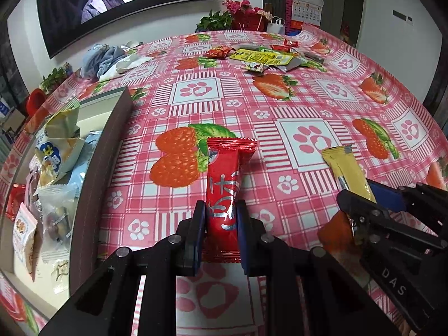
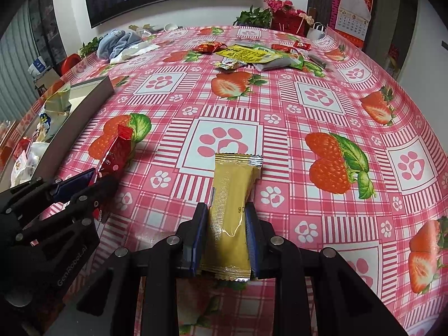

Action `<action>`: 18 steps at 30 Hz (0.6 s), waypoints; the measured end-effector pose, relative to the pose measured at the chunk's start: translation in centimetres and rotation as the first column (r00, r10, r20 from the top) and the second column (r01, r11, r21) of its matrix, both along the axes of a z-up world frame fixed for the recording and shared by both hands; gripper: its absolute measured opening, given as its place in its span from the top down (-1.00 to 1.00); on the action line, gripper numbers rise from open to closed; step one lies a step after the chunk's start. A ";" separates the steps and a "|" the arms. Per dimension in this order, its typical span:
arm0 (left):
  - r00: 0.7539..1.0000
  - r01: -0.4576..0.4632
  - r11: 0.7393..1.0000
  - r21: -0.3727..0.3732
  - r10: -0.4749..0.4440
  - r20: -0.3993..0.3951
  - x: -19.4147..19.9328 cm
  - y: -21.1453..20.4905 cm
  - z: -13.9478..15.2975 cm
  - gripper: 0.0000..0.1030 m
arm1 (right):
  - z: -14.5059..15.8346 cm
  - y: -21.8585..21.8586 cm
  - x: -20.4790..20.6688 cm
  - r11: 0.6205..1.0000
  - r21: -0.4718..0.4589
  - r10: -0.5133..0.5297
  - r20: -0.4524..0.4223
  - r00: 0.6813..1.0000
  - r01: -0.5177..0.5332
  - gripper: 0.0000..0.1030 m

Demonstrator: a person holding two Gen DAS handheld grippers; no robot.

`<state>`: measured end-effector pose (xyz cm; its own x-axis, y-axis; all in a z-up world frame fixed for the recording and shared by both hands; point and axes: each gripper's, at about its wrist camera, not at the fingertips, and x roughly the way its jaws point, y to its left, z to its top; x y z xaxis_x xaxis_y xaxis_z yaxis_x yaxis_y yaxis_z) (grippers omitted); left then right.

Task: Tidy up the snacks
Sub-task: 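Lift the red chocolate bar with left tool while right tool lifts gold bar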

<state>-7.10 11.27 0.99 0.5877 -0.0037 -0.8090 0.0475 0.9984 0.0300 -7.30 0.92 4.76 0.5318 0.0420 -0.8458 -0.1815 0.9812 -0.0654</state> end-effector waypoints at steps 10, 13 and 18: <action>0.998 -0.056 0.997 -0.061 0.054 -0.042 -2.5 3.3 2.3 0.55 | 1.9 2.0 -2.1 0.995 0.084 0.055 -0.012 0.998 -0.054 0.46; 0.996 -0.091 0.991 -0.093 0.090 -0.019 -3.2 5.0 4.0 0.56 | 3.1 3.7 -2.3 0.990 0.105 0.096 0.009 0.995 -0.096 0.46; 0.989 -0.147 0.982 -0.114 0.148 -0.003 -3.6 7.5 6.1 0.56 | 4.2 6.6 -2.6 0.980 0.106 0.165 0.027 0.986 -0.166 0.46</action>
